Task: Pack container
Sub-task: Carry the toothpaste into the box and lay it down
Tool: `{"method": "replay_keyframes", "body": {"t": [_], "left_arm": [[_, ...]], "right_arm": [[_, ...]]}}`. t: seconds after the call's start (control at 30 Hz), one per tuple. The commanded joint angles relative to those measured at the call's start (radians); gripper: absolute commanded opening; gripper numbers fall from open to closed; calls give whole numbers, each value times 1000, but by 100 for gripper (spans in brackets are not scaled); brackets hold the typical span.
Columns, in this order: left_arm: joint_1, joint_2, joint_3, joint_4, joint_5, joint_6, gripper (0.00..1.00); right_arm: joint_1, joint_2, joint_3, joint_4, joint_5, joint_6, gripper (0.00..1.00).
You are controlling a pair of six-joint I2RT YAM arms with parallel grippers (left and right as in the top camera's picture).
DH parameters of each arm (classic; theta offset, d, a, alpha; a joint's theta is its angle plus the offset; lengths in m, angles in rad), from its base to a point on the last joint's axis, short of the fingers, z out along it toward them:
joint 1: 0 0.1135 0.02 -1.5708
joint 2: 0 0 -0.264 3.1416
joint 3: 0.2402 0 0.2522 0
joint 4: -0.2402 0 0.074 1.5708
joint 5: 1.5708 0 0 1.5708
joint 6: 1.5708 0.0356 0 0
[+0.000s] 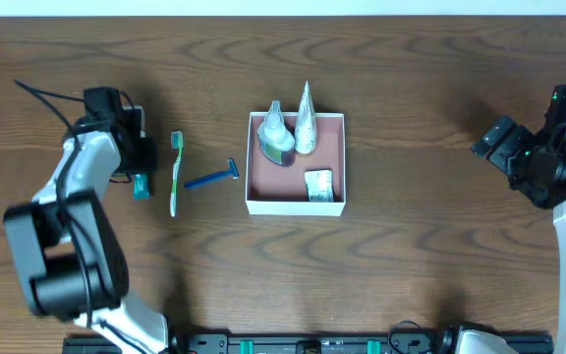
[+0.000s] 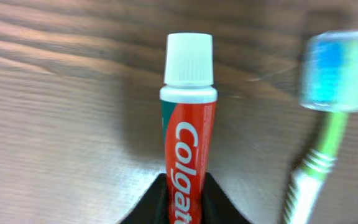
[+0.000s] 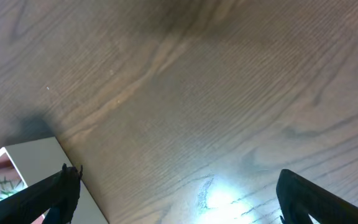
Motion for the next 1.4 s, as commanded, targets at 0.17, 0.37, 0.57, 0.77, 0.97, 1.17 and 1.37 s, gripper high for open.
{"method": "replay_keyframes", "body": {"t": [0.17, 0.37, 0.57, 0.77, 0.97, 1.17, 1.37], "left_arm": [[-95, -338, 13, -114, 21, -39, 13], [-273, -551, 13, -216, 68, -32, 12], [-522, -682, 13, -301, 79, 28, 12], [-769, -669, -3, -308, 125, 309, 14], [-887, -549, -14, -222, 124, 499, 13], [-894, -367, -14, -156, 124, 629, 13], [-894, -224, -14, -71, 113, 689, 14]], "right_arm": [[-6, 3, 1, 0, 0, 3, 99], [-6, 3, 1, 0, 0, 3, 99], [-6, 3, 1, 0, 0, 3, 99], [-6, 3, 1, 0, 0, 3, 99], [-6, 3, 1, 0, 0, 3, 99], [-6, 3, 1, 0, 0, 3, 99], [-5, 3, 1, 0, 0, 3, 98]]}}
